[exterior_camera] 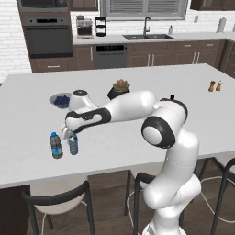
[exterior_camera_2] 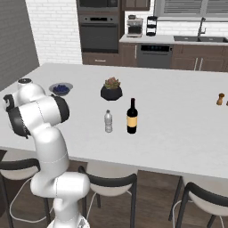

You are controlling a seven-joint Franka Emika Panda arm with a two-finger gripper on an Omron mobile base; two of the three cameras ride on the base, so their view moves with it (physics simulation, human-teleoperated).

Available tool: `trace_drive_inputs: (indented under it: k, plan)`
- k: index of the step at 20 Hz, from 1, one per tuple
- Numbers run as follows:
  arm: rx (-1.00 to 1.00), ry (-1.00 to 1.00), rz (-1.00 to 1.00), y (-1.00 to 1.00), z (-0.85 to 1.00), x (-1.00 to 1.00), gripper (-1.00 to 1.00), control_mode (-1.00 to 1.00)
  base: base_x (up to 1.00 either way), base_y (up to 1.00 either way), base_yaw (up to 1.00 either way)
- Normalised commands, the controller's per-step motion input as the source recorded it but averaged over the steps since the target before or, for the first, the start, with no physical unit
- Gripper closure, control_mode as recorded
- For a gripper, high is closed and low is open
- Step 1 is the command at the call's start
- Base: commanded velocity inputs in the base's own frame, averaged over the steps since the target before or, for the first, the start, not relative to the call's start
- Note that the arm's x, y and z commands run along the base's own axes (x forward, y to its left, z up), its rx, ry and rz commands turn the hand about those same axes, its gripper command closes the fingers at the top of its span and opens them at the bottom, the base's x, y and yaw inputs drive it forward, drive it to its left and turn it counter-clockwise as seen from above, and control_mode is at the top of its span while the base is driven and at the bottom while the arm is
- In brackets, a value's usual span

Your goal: Move the plastic bottles in the middle to the plastics group, and the glass bottles in the middle to the glass group.

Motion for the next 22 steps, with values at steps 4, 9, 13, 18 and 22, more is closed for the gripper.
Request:
trace_drive_inputs:
  k: [4,9,13,18,22]
  plan:
    - [0.00,0.00,0.00,0.00,0.00,0.01,1.00,-1.00,0.00,0.00,0.00]
    - [0.00,0.00,0.00,0.05,0.00,0.03,1.00,-1.00,0.00,0.00,0.00]
    - [0.00,0.00,0.00,0.05,0.00,0.03,1.00,-1.00,0.00,0.00,0.00]
    - [0.00,0.00,0.00,0.00,0.00,0.00,-1.00,-1.00,0.00,0.00,0.00]
    - [0.00,0.00,0.00,0.00,0.00,0.00,-1.00,-1.00,0.00,0.00,0.00]
